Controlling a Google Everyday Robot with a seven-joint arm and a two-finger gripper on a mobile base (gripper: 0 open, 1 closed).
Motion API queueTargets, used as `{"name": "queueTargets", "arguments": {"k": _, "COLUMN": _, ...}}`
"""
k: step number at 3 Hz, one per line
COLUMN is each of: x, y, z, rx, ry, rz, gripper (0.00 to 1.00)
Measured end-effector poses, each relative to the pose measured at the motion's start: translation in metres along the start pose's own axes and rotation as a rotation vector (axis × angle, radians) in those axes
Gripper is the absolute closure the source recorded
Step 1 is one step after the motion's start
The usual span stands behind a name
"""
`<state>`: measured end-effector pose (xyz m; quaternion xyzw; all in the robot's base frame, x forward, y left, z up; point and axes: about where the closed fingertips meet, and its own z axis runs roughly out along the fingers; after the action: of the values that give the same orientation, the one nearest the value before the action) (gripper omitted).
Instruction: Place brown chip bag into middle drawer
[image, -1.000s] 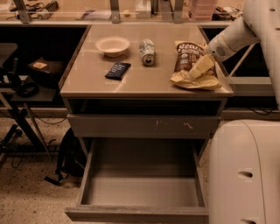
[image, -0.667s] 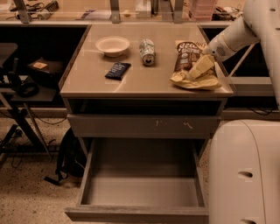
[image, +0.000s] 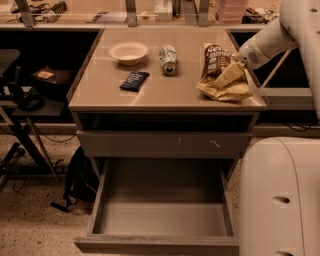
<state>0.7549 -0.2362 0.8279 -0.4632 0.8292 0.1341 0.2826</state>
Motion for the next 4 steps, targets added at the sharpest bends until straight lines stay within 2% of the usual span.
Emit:
{"name": "queueTargets", "arguments": {"k": 1, "x": -0.003, "y": 0.0, "z": -0.005, "rx": 0.0, "ry": 0.0, "rz": 0.0, "gripper": 0.88}}
{"name": "queueTargets", "arguments": {"k": 2, "x": 0.011, "y": -0.006, "z": -0.052, "rx": 0.08, "ry": -0.008, "rz": -0.008, "gripper": 1.0}}
{"name": "queueTargets", "arguments": {"k": 3, "x": 0.036, "y": -0.006, "z": -0.144, "rx": 0.258, "ry": -0.06, "rz": 0.024, "gripper": 1.0}}
{"name": "queueTargets", "arguments": {"k": 4, "x": 0.041, "y": 0.021, "z": -0.24, "rx": 0.449, "ry": -0.155, "rz": 0.068, "gripper": 1.0}}
